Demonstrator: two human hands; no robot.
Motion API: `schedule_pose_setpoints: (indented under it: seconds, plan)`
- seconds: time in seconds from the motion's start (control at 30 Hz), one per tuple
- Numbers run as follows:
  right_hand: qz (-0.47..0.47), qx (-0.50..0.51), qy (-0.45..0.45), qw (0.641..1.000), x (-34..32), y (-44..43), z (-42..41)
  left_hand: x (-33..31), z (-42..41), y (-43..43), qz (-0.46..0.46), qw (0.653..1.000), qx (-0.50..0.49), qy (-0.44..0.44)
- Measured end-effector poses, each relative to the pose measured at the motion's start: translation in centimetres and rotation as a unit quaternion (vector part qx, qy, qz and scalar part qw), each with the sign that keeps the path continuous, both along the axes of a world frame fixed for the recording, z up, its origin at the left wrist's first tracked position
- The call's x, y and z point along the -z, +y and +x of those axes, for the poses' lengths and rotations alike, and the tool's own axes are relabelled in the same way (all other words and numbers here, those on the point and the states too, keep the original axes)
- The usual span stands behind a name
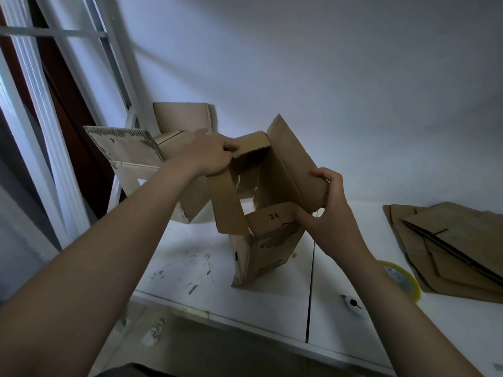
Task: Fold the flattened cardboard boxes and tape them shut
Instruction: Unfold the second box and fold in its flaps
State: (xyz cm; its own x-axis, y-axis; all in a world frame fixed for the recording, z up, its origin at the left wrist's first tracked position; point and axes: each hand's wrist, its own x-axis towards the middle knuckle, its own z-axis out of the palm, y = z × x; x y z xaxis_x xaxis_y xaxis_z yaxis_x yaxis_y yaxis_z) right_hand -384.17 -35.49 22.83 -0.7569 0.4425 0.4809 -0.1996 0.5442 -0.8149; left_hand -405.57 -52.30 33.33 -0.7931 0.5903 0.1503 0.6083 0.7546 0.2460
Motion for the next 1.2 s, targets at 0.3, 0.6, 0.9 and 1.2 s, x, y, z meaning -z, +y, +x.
schedule_pose_setpoints:
  seconds: [0.3,0.6,0.9,1.2]
  plan:
    - [0.145,-0.065,-0.041,0.986,0.3,-1.0,-0.4,-0.2,0.0,0.0,0.102,0.995,0.021,0.005]
    - [0.107,-0.057,-0.056,0.991,0.8,-1.1,-0.8,2.3,1.4,0.1,0.491,0.869,0.029,-0.060]
    - [0.076,-0.061,-0.040,0.994,0.7,-1.2,-0.7,4.6,0.6,2.8,0.368,0.921,0.004,-0.129]
    - [0.213,-0.004,-0.160,0.964,0.6,-3.9,-1.0,5.1,-1.3,2.1,0.355,0.914,-0.111,-0.160]
